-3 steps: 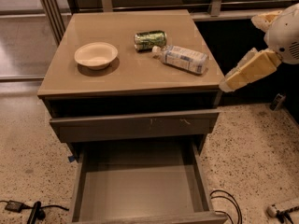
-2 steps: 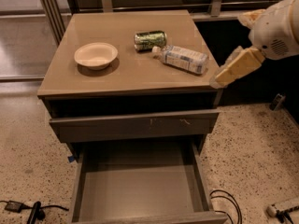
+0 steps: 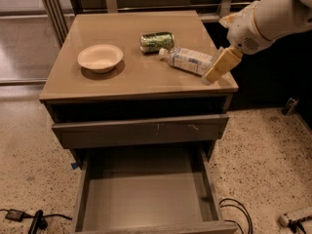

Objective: Place blue plastic bottle into middle drawer

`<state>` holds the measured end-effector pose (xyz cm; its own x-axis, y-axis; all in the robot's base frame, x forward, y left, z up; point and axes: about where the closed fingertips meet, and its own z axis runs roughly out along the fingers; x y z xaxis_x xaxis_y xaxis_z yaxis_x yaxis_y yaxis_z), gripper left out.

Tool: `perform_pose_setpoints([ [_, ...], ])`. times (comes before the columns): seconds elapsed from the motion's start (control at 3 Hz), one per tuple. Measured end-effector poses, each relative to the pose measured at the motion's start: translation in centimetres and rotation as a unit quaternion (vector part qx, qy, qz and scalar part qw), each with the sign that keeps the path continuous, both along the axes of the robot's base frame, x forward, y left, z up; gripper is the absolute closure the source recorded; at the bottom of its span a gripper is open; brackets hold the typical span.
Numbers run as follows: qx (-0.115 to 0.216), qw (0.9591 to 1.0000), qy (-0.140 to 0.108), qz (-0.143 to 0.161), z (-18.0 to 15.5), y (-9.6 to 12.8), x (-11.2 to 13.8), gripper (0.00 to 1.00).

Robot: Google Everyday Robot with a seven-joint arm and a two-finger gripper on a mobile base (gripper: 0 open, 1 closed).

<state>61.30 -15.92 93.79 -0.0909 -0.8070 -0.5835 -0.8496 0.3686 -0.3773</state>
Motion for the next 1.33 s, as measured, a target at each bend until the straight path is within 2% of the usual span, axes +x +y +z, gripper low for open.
perform_pose_setpoints([
  [0.67,-0.023,0.9992,0.033,0.005,-5.2,2.2,7.2,0.00],
  [1.0,-0.026,0.9988,0.043,-0.003,-6.8,2.5,9.8,0.00],
  [1.33,-0.014,0.9971,0.069,-0.027,-10.2,1.8,11.8,0.00],
])
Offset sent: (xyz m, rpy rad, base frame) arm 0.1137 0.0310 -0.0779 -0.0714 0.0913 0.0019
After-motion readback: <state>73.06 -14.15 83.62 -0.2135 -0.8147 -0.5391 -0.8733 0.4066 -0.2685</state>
